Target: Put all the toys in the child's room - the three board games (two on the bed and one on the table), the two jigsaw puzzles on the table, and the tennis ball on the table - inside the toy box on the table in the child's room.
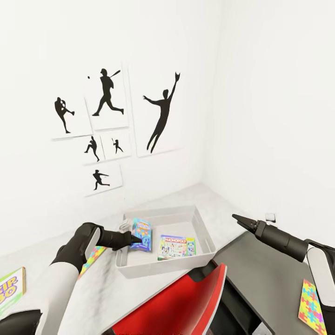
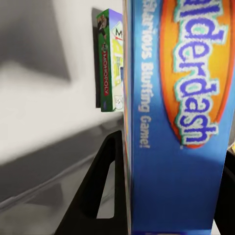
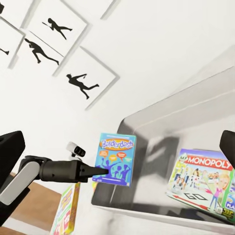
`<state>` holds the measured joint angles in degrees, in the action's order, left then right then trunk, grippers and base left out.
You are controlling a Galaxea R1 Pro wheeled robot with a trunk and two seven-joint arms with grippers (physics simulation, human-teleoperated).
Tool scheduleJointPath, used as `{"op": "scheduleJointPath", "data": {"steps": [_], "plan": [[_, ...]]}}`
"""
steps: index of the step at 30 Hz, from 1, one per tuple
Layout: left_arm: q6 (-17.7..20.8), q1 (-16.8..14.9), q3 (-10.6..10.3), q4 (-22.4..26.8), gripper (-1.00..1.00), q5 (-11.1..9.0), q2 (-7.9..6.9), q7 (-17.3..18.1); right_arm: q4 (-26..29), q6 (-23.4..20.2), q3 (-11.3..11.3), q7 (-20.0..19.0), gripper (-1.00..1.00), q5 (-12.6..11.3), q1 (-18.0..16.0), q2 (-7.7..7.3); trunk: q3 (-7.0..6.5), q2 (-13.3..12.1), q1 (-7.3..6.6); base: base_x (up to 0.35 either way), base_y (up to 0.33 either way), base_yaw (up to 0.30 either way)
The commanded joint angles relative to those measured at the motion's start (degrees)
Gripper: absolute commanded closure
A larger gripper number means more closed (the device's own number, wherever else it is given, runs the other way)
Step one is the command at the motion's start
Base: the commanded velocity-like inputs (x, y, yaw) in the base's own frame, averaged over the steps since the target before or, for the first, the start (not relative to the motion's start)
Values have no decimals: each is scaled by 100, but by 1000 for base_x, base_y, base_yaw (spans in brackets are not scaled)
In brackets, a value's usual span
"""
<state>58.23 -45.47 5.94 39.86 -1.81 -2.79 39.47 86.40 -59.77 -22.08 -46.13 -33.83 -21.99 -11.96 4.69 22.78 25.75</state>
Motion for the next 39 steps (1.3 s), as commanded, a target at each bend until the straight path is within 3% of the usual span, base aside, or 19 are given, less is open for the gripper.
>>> {"op": "scheduleJointPath", "data": {"steps": [1,39], "plan": [[42,-6,13,-4,100,-23,3,2,0,-23,-7,-36,-100,25,-7,2,23,14,3,0,0,0],[9,-6,13,-12,100,-74,32,105,2,-23,0,-36,-100,20,-7,0,379,14,3,0,0,0]]}}
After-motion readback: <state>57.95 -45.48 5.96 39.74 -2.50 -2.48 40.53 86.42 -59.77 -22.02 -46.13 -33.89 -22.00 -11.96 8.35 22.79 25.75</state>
